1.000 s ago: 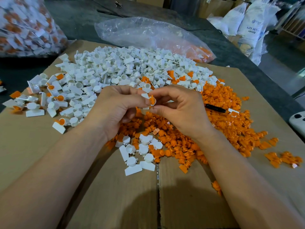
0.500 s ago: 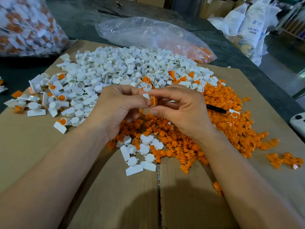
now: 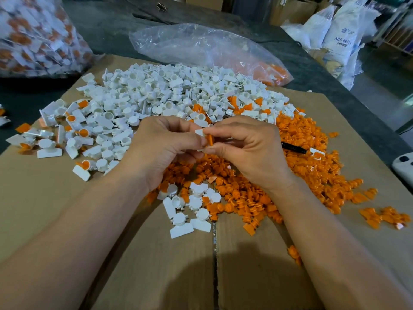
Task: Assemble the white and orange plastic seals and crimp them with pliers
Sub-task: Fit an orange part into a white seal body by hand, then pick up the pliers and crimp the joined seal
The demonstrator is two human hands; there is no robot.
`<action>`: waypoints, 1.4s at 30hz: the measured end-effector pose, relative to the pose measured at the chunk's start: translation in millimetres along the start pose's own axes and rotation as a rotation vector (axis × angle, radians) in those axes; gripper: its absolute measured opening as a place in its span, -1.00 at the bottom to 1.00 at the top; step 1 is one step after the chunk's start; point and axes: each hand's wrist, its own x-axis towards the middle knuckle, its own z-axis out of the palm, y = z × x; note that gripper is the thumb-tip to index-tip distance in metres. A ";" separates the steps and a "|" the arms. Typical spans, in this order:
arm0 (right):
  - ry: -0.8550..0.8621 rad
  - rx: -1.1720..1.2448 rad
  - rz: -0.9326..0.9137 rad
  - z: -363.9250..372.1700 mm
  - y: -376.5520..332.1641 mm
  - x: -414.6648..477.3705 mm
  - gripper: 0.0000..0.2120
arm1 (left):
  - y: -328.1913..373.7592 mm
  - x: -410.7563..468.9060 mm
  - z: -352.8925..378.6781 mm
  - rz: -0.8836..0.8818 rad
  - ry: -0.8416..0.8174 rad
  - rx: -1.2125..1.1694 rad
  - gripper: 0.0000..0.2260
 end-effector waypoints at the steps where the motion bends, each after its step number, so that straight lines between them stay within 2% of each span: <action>1: 0.000 -0.013 -0.003 -0.3 0.1 0.1 -0.68 | -0.1 -0.3 0.9 0.009 0.005 0.002 -0.83; 4: -0.036 -0.008 0.040 0.0 -2.4 -0.2 -0.62 | -0.9 -0.4 2.9 0.019 0.032 0.002 -0.81; 6: -0.052 0.038 0.145 -4.9 -5.0 1.5 -0.54 | -1.3 0.9 2.7 0.011 0.058 -0.011 -0.80; 8: 0.027 0.040 0.283 -17.9 -4.8 4.9 -0.61 | -1.2 2.5 1.2 0.006 0.074 -0.039 -0.78; 10: 0.132 -0.068 0.393 -37.9 0.6 8.5 -0.70 | -0.8 2.6 0.3 0.008 0.078 -0.062 -0.75; 12: 0.123 -0.277 0.487 -56.8 9.8 9.5 -0.73 | -1.1 2.0 0.3 0.010 0.074 -0.065 -0.76; 14: 0.003 -0.460 0.587 -68.4 20.6 7.7 -0.66 | -1.3 1.9 0.0 0.008 0.072 -0.068 -0.78; 17: -0.213 -0.561 0.705 -71.4 29.0 6.4 -0.50 | -0.7 2.5 -1.0 0.002 0.072 -0.095 -0.77; 23: -0.488 -0.704 0.719 -61.2 26.3 7.6 -0.15 | -0.2 2.1 -1.0 0.003 0.060 -0.087 -0.84; 25: -0.594 -0.734 0.736 -58.6 26.9 6.7 -0.09 | 0.0 2.2 -1.3 0.002 0.061 -0.091 -0.85; 27: -0.609 -0.743 0.739 -57.5 28.7 6.1 -0.07 | 0.0 2.4 -0.9 0.001 0.059 -0.094 -0.85; 32: -0.526 -0.725 0.732 -54.6 27.7 6.4 -0.17 | -1.3 3.1 -0.8 0.007 0.063 -0.091 -0.81; 39: -0.348 -0.800 0.639 -49.0 22.1 8.6 -0.47 | -3.1 4.7 -0.8 0.003 0.067 -0.112 -0.72; 42: -0.273 -0.835 0.615 -50.0 20.0 8.8 -0.62 | -3.5 5.7 -0.6 0.012 0.069 -0.123 -0.77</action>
